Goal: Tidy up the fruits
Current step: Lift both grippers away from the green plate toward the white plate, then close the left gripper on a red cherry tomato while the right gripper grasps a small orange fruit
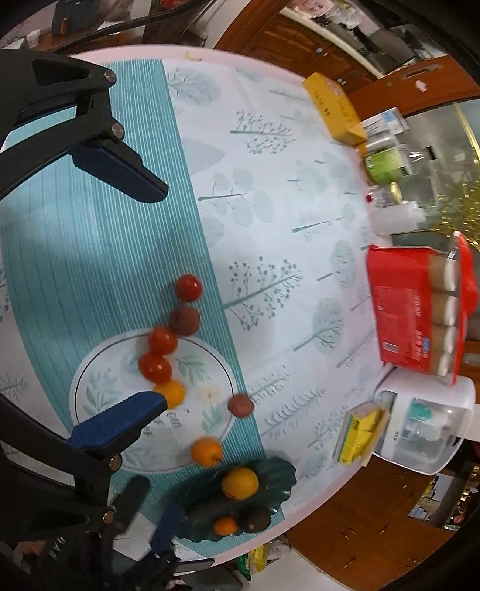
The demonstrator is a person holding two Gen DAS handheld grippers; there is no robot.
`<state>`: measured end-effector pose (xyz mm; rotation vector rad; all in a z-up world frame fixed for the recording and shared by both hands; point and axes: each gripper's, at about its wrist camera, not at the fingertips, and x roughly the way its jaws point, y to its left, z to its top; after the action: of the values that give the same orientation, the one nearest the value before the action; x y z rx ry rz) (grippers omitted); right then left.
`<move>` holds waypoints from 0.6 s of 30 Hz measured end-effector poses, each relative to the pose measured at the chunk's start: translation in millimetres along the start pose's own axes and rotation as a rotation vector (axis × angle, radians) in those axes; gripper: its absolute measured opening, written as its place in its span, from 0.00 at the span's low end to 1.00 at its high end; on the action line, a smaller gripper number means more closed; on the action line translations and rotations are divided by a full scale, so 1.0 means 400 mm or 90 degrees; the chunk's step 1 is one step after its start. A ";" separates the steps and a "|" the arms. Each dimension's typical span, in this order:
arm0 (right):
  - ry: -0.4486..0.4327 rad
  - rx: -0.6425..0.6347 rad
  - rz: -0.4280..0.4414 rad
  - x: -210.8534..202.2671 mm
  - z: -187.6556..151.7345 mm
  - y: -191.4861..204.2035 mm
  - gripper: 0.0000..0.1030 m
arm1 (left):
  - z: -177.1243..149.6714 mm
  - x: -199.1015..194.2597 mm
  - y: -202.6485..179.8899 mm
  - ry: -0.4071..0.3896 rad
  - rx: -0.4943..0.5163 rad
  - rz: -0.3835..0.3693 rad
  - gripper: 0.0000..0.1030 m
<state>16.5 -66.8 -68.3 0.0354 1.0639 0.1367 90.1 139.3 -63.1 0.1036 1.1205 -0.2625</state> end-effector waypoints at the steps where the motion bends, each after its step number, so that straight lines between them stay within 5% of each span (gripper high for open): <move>1: 0.009 -0.005 0.006 0.016 0.000 0.007 0.50 | 0.001 0.015 0.011 0.004 -0.004 -0.005 0.95; 7: 0.051 -0.021 0.039 0.116 0.004 0.032 0.36 | 0.005 0.123 0.072 0.043 -0.040 -0.025 0.83; 14: 0.081 -0.018 0.065 0.199 0.032 0.033 0.31 | 0.007 0.213 0.098 0.081 -0.049 -0.039 0.56; 18: 0.095 -0.022 0.078 0.226 0.042 0.034 0.31 | 0.009 0.242 0.095 0.092 -0.047 -0.051 0.53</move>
<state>73.2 -40.9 -137.3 0.0598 1.2077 0.2711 142.8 159.9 -150.6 0.0126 1.2777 -0.2886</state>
